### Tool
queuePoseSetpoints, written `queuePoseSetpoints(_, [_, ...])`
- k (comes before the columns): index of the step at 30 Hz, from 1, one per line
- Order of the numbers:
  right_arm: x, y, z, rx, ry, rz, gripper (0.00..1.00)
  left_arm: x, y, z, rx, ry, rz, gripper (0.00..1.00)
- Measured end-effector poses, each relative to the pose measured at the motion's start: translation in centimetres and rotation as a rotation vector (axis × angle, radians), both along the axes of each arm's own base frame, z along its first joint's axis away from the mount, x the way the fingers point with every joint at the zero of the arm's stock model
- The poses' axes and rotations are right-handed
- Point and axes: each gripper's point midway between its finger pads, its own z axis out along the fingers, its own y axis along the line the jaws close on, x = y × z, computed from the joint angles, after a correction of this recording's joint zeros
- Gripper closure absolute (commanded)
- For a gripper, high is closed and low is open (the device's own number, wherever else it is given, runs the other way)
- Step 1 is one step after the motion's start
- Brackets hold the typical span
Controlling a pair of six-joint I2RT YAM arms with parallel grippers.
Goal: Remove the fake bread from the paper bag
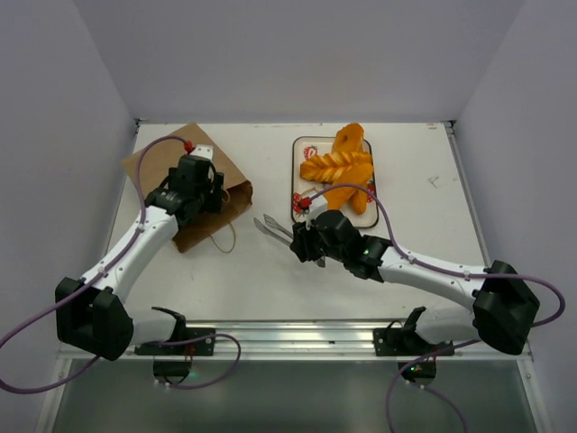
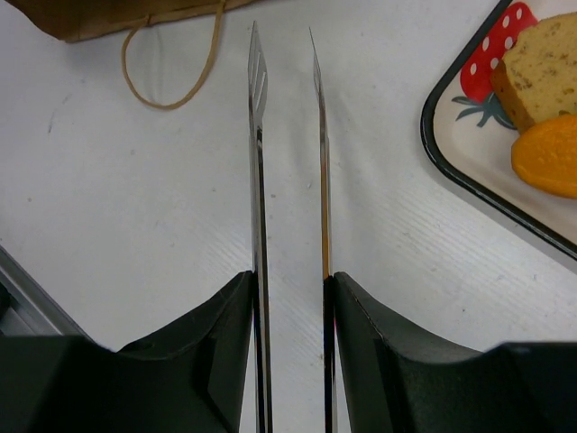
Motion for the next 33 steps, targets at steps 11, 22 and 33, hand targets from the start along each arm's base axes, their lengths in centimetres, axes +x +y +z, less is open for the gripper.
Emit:
queuePoseSetpoints(11, [-0.6,-0.4,-1.5,-0.011,0.02,0.006,0.57,-2.1,-1.8,4.4,-0.155,-0.11,-0.071,0.01])
queuePoseSetpoints(22, [-0.7,-0.3,-2.7,-0.015,0.03,0.01,0.57,-5.8,-3.1,6.3,-0.301,-0.182,-0.143,0.0])
queuePoseSetpoints(33, [-1.7,-0.2,-4.8,-0.085,0.044,0.017,0.57,-6.9,-3.8,7.5,-0.351,-0.222,-0.184,0.0])
